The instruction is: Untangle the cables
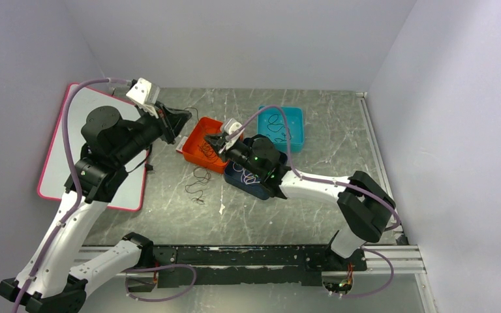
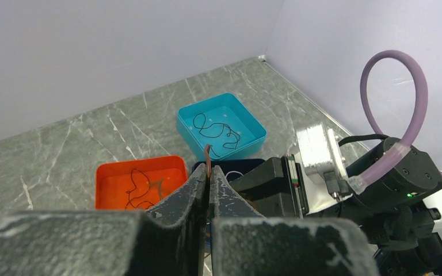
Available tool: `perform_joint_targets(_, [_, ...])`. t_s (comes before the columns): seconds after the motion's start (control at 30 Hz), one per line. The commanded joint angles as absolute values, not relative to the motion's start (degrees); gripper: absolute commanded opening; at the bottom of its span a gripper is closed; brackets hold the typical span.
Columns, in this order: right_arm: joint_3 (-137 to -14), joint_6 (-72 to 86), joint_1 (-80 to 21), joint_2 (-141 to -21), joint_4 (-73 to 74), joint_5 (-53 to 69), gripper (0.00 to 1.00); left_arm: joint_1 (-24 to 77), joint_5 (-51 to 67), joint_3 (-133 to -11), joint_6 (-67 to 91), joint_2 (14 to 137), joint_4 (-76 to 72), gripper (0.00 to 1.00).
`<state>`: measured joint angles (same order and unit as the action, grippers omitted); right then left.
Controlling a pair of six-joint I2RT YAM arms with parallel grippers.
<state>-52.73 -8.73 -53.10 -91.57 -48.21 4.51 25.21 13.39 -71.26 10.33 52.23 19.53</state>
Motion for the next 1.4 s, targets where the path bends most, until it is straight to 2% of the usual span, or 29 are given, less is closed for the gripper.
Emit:
perform_joint_targets(0.0, [-52.6, -8.0, -53.2, -89.8, -49.9, 2.2, 0.06, 25.0, 13.5, -70.7, 11.0, 51.3, 17.6, 0.07])
perform_joint_targets(0.03, [-52.4, -7.9, -53.2, -89.5, -49.5, 1.8, 0.01, 25.0, 13.1, -70.6, 11.0, 51.1, 17.5, 0.07])
perform_joint_targets(0.17, [-51.9, -6.5, -53.1, -87.8, -47.5, 0.7, 0.00, 25.1, 11.6, -69.8, 11.6, 50.5, 17.3, 0.08])
perform_joint_targets(0.3, [-52.8, -5.8, -52.9, -85.4, -41.3, -1.1, 0.00, 25.1, 9.9, -68.8, 12.2, 50.0, 18.0, 0.18])
perform_joint_targets(0.47, [-54.8, -4.6, -50.9, -81.3, -32.0, -2.2, 0.00, 25.0, 8.7, -66.0, 13.4, 48.6, 18.4, 0.46])
perform_joint_targets(0.7, [-58.4, -3.3, -47.0, -77.6, -19.8, -6.3, 0.00, 25.0, 9.5, -63.1, 15.3, 47.9, 17.8, 0.65])
perform_joint_targets(0.73, [-59.4, -2.9, -46.1, -77.3, -17.5, -7.1, 0.00, 25.1, 9.6, -62.8, 15.5, 47.9, 17.8, 0.70])
perform_joint_targets(0.77, [-60.2, -2.4, -45.1, -77.0, -15.9, -7.7, 0.00, 25.0, 9.5, -62.4, 15.5, 47.9, 17.9, 0.80])
perform_joint_targets(0.8, [-60.8, -1.8, -44.1, -76.7, -14.4, -8.3, 0.00, 25.0, 9.2, -62.1, 15.7, 48.0, 18.0, 0.83])
perform_joint_targets(1.1, [-65.9, -2.5, -34.5, -81.0, -4.7, -12.9, 0.00, 25.0, 5.7, -58.9, 17.4, 49.2, 19.9, 0.88])
perform_joint_targets(1.37, [-64.1, -6.7, -26.7, -89.3, -14.4, -10.4, 0.00, 25.0, 6.6, -56.1, 18.5, 48.9, 19.5, 0.92])
